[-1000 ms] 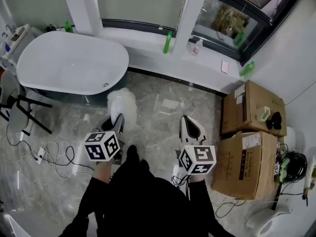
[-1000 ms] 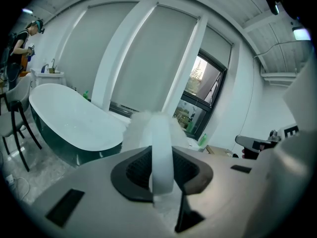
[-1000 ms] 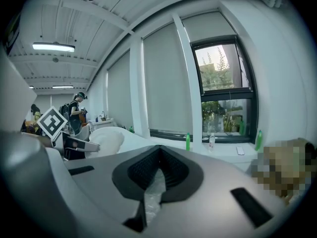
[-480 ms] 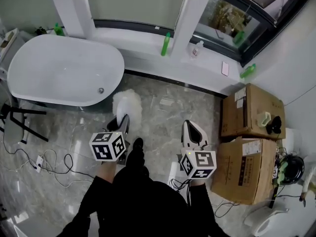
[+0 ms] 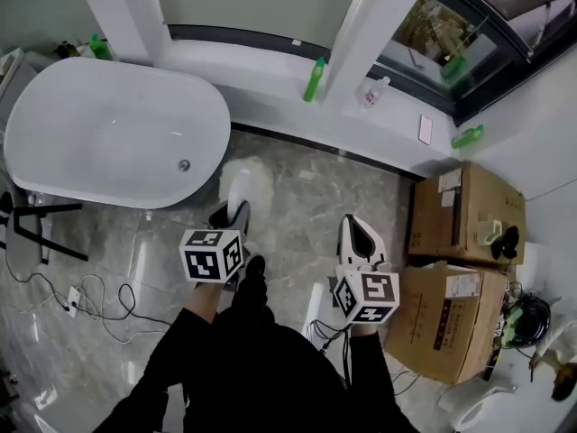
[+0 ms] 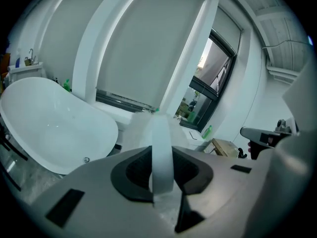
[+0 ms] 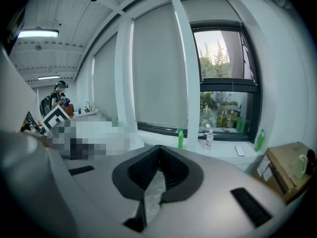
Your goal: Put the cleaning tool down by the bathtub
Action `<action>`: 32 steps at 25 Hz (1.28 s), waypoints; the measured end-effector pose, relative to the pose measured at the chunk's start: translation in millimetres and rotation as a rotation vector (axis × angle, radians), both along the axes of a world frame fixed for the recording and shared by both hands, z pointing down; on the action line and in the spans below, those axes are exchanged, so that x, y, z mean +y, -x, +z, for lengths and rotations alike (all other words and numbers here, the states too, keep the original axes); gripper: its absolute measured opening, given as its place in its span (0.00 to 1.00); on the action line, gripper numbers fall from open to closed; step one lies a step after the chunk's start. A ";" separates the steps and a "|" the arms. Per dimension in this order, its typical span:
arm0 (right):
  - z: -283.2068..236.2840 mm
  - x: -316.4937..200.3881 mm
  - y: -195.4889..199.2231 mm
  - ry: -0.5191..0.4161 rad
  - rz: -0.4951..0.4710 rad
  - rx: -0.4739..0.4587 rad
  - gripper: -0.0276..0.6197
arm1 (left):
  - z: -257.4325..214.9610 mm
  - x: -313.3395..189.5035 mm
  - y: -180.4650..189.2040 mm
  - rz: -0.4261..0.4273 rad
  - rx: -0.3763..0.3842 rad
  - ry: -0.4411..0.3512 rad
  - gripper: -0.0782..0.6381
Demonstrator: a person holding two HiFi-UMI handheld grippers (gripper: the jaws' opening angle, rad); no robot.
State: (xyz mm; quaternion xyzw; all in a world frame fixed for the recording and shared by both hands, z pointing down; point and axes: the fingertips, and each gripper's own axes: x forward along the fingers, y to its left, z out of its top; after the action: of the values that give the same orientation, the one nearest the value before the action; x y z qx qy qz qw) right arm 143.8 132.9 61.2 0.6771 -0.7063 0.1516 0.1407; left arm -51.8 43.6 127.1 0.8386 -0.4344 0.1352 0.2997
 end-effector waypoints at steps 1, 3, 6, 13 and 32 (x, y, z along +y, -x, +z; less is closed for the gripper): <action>0.7 -5.5 -1.4 0.006 0.002 0.004 0.04 | 2.9 -7.6 -3.0 0.003 0.000 0.004 0.24; 2.6 -15.2 -3.9 0.016 0.004 0.014 0.04 | 9.4 -22.6 -9.0 0.010 -0.004 0.009 0.24; 6.9 -26.0 -8.8 0.030 0.007 0.030 0.04 | 19.8 -40.8 -18.0 0.020 -0.009 0.019 0.24; 26.2 -51.7 -35.5 0.057 0.014 0.045 0.04 | 52.1 -72.0 -42.4 0.041 -0.035 0.053 0.24; 154.2 -161.5 -52.7 0.141 -0.224 0.025 0.04 | 164.7 -135.7 -80.3 -0.048 -0.105 0.113 0.24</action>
State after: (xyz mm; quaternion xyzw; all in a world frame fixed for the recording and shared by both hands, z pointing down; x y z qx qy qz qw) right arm 196.5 -28.6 215.4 0.5840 -0.7634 0.1756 0.2127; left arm 28.6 -92.1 291.8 0.8014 -0.4612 0.1962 0.3265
